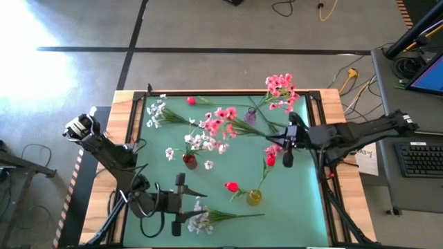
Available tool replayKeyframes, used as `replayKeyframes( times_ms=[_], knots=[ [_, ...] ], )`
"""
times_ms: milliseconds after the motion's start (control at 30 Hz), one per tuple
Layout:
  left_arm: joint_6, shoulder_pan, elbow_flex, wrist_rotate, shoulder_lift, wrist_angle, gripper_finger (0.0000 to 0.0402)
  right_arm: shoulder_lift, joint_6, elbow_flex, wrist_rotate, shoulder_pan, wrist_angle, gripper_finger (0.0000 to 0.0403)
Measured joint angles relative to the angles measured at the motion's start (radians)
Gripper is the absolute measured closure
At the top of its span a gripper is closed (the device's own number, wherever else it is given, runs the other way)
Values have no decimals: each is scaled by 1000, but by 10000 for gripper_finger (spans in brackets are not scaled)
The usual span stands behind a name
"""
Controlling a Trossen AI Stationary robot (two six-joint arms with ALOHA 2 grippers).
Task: Sort flowers into vase by color
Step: Put the left pink flower into the purple flower vase
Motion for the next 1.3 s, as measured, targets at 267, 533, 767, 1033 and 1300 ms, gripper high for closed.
replayKeyframes(
  times_ms=[267, 533, 767, 1033, 1300],
  knots=[
    [44, 0, 0, -1, 0, 63, 198, 1, -22, 50, 19, 0, 35, 390],
    [183, 1, 0, -2, -3, 209, 198, 36, -61, 139, 27, 0, 46, 390],
    [180, 18, 0, -3, -20, 228, 198, 69, -61, 233, 15, 4, 44, 390],
    [213, 67, 0, 7, -30, 281, 185, 111, -68, 337, 0, 67, 60, 390],
    [349, 90, 0, 25, -20, 339, 156, 164, -119, 323, 1, 190, 208, 390]
  ],
)
